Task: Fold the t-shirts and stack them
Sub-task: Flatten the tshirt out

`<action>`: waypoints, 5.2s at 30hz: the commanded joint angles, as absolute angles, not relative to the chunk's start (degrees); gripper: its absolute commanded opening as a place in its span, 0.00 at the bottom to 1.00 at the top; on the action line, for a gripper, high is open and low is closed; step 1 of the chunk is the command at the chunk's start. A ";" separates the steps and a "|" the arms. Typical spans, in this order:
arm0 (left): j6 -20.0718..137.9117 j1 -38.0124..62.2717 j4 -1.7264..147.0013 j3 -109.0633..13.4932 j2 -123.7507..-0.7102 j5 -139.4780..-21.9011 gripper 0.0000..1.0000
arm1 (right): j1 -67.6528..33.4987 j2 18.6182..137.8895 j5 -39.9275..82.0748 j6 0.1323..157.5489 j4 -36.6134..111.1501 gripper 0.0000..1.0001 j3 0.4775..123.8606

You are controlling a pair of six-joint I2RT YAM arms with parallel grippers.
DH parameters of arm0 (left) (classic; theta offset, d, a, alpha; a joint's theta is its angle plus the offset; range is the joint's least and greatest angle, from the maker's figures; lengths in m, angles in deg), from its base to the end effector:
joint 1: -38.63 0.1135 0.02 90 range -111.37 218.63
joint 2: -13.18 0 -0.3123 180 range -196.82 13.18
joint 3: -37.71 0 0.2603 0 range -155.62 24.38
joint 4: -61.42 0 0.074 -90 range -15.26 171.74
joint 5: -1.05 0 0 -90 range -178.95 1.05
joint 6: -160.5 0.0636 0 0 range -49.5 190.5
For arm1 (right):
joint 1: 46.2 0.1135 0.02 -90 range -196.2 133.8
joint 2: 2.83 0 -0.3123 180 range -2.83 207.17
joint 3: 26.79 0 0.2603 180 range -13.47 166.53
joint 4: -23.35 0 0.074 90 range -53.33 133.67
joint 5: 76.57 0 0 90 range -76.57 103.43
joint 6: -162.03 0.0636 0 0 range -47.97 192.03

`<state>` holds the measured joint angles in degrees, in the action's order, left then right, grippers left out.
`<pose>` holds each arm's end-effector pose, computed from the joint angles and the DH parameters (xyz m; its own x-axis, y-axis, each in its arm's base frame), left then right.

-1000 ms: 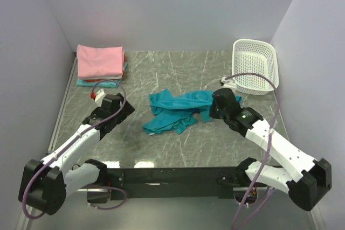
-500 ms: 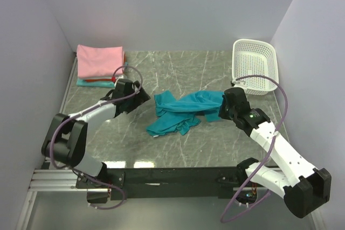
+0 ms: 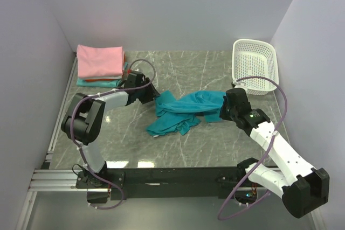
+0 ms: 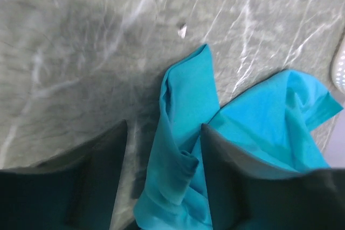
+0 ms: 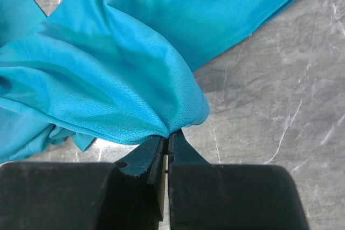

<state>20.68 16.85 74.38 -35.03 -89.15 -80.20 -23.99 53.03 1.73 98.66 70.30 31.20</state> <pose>0.3807 -0.1625 0.1975 -0.7649 -0.5076 -0.3967 -0.1760 0.7570 -0.6292 0.1914 0.0642 0.2856 -0.6896 0.1925 -0.6981 0.0807 0.9784 0.1902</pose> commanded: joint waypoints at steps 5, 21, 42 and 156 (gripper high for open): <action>22.77 14.99 75.78 -39.16 -91.06 -77.52 0.01 | -25.64 52.63 2.36 97.52 67.61 0.00 31.27; 23.21 15.07 89.49 -40.56 -61.46 -101.77 0.01 | -27.13 45.08 -7.30 97.78 71.30 0.00 46.38; 30.68 15.07 91.97 -58.31 -26.91 -104.95 0.01 | -27.13 36.47 23.86 88.46 75.17 0.00 83.21; 28.41 22.64 99.27 -67.66 -98.03 -91.23 0.99 | -34.96 112.16 15.37 89.69 77.02 0.91 94.93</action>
<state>28.70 23.69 99.08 -72.17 -110.13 -90.58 -37.63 123.32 16.85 90.51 79.33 98.87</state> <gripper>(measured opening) 0.995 0.906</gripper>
